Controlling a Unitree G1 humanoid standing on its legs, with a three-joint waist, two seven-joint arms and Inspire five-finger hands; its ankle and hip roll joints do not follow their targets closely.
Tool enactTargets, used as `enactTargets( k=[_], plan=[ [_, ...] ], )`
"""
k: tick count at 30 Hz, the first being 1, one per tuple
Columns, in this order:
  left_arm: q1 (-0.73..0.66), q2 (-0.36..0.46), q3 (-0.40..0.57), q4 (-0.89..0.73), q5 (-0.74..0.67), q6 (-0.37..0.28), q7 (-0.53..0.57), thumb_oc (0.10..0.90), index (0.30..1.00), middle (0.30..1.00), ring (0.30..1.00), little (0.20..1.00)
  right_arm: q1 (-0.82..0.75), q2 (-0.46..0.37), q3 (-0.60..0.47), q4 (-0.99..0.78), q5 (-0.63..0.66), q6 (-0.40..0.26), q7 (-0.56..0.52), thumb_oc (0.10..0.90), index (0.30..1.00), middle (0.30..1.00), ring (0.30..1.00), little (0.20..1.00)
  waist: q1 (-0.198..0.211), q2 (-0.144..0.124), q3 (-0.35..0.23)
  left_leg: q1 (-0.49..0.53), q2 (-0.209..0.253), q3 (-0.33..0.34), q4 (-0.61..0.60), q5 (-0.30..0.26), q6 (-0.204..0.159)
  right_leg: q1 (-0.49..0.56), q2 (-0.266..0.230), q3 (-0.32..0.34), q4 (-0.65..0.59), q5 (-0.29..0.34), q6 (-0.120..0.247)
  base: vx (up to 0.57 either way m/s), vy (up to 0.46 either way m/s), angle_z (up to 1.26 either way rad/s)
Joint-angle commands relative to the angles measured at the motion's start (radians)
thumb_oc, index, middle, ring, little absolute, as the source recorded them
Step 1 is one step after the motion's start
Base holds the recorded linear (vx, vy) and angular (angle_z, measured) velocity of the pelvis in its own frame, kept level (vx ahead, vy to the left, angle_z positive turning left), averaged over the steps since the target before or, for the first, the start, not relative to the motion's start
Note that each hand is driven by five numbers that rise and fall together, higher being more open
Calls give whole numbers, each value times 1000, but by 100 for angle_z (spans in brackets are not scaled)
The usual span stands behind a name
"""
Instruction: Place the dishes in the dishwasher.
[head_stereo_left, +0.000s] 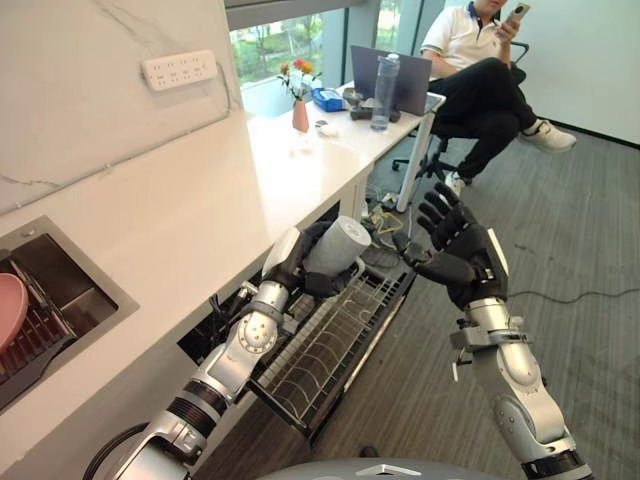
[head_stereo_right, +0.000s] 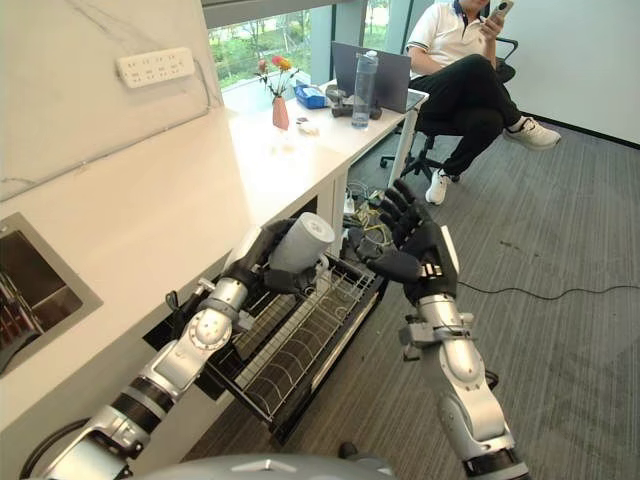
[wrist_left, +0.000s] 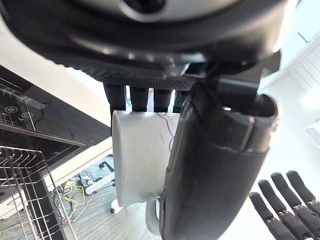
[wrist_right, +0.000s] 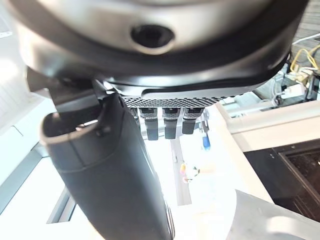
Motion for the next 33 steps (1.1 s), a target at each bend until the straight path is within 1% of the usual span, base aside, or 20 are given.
enactTargets(
  k=[1,3,4,5,6,7,8,9,13,16,18,19,26,29,33],
  plan=[
    [-112,-9,27,-22,9,-124,74,400,300,300,300,300,-123,34,-107,-57,-28,-148,-40,800,900,900,900,900,10,3,-18,10,-26,11,13,-81,29,26,-31,-61,21,-82,65,17,-1,6],
    [-105,-11,34,-29,-10,-119,77,400,300,300,300,300,-118,48,-96,-38,20,-143,-38,800,900,900,900,900,13,0,-18,11,-27,8,13,-82,29,27,-31,-62,22,-82,64,14,1,5],
    [-107,-15,33,-35,-25,-114,79,400,300,300,300,300,-116,65,-67,-14,103,-136,-23,800,900,900,900,900,18,-3,-19,11,-27,5,13,-81,28,28,-30,-63,23,-82,64,15,-7,5],
    [-109,-18,31,-38,-31,-111,79,400,300,300,300,300,-116,70,-49,-5,142,-132,-13,800,900,900,900,900,19,-6,-18,13,-28,5,13,-82,28,28,-30,-63,23,-81,63,12,-8,5],
    [-109,-18,32,-38,-32,-110,79,400,300,300,300,300,-117,70,-49,-3,145,-133,-11,800,900,900,900,900,19,-6,-18,13,-28,5,13,-82,28,29,-30,-63,23,-81,63,11,-6,5],
    [-110,-19,30,-40,-37,-109,78,400,300,300,300,300,-114,71,-36,2,174,-128,0,800,900,900,900,900,20,-8,-18,13,-27,4,13,-82,27,30,-30,-64,23,-81,63,20,-6,7],
    [-119,-25,21,-45,-45,-106,74,400,300,300,300,300,-112,78,-3,16,231,-116,24,800,900,900,900,900,24,-10,-17,14,-26,2,13,-81,25,30,-29,-66,23,-82,62,20,-6,6],
    [-119,-24,21,-45,-46,-106,74,400,300,300,300,300,-113,78,-3,18,233,-117,26,800,900,900,900,900,23,-11,-17,14,-26,2,13,-81,25,30,-29,-66,23,-82,62,16,-5,4],
    [-149,-37,0,-47,-50,-99,70,400,300,300,300,300,-111,84,54,29,327,-99,60,800,900,900,900,900,26,-14,-18,15,-27,-3,13,-80,22,34,-29,-70,22,-84,61,0,0,0],
    [-170,-45,-21,-43,-54,-97,56,400,300,300,300,300,-110,75,87,33,369,-80,85,800,900,900,900,900,29,-16,-17,14,-25,-9,13,-79,19,36,-30,-76,20,-87,60,2,-3,1],
    [-170,-45,-21,-43,-54,-97,56,400,300,300,300,300,-110,75,87,33,370,-80,85,800,900,900,900,900,29,-16,-17,14,-25,-9,13,-79,19,37,-30,-77,20,-87,60,4,-5,2],
    [-177,-50,-35,-42,-52,-96,44,400,300,300,300,300,-111,66,102,30,390,-70,101,800,900,900,900,900,31,-18,-17,14,-25,-11,13,-81,17,40,-31,-81,18,-88,60,0,0,0],
    [-172,-50,-47,-48,-51,-96,24,400,300,300,300,300,-114,49,113,35,384,-53,107,800,900,900,900,900,35,-19,-16,15,-25,-15,13,-81,16,43,-32,-87,17,-89,60,4,-4,2],
    [-175,-51,-61,-45,-43,-94,11,400,300,300,300,300,-127,30,130,47,369,-30,99,800,900,900,900,900,39,-19,-14,14,-26,-19,13,-81,17,45,-34,-91,17,-89,59,4,-2,3],
    [-180,-53,-69,-41,-37,-89,4,400,300,300,300,300,-137,24,147,52,389,-17,103,800,900,900,900,900,43,-20,-14,14,-27,-21,13,-82,17,46,-35,-95,17,-89,58,1,0,1]
  ],
)
